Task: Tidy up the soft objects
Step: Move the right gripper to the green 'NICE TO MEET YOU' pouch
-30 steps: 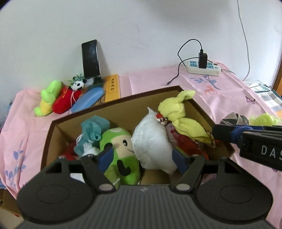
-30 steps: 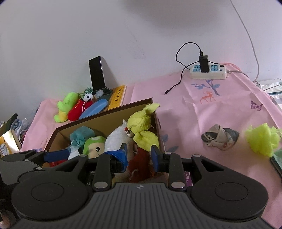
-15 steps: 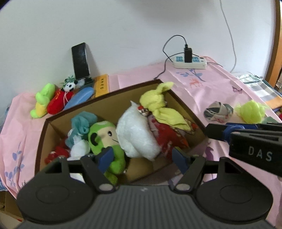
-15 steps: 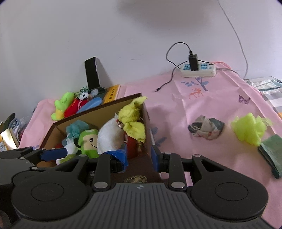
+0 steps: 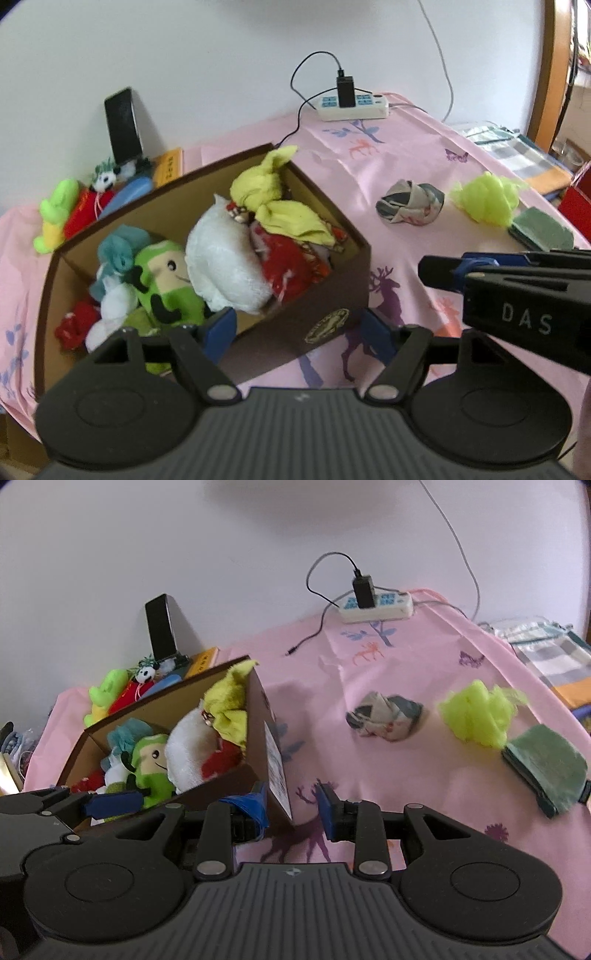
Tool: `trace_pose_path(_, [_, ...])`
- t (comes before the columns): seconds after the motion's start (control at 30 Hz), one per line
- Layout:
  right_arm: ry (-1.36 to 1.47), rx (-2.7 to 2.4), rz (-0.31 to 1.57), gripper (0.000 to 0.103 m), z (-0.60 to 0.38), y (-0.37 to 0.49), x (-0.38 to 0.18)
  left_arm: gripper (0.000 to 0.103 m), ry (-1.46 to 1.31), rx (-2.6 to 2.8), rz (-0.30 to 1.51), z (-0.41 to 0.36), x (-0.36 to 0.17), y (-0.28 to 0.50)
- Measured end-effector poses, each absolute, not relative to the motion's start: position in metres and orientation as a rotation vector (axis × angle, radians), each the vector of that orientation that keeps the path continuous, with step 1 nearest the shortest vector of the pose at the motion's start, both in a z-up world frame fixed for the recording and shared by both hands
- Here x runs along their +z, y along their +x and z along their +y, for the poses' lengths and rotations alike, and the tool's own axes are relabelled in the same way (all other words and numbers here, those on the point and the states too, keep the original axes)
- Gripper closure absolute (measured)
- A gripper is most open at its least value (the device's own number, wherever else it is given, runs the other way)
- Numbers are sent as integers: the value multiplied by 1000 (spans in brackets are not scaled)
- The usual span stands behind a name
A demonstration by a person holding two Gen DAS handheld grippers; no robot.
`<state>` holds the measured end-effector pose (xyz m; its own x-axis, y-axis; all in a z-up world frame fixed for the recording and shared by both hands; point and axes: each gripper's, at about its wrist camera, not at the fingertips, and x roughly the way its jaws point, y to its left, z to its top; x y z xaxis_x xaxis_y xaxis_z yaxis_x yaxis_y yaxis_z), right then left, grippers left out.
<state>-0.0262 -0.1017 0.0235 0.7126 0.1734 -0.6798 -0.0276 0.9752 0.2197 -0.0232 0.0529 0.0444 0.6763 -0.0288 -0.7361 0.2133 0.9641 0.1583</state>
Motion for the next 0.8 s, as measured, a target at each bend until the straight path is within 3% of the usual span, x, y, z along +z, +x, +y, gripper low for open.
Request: trace_pose_path(0.8, [306,-55,821,90,-220,-21,10,27,285,-461,815,-67,26,-17])
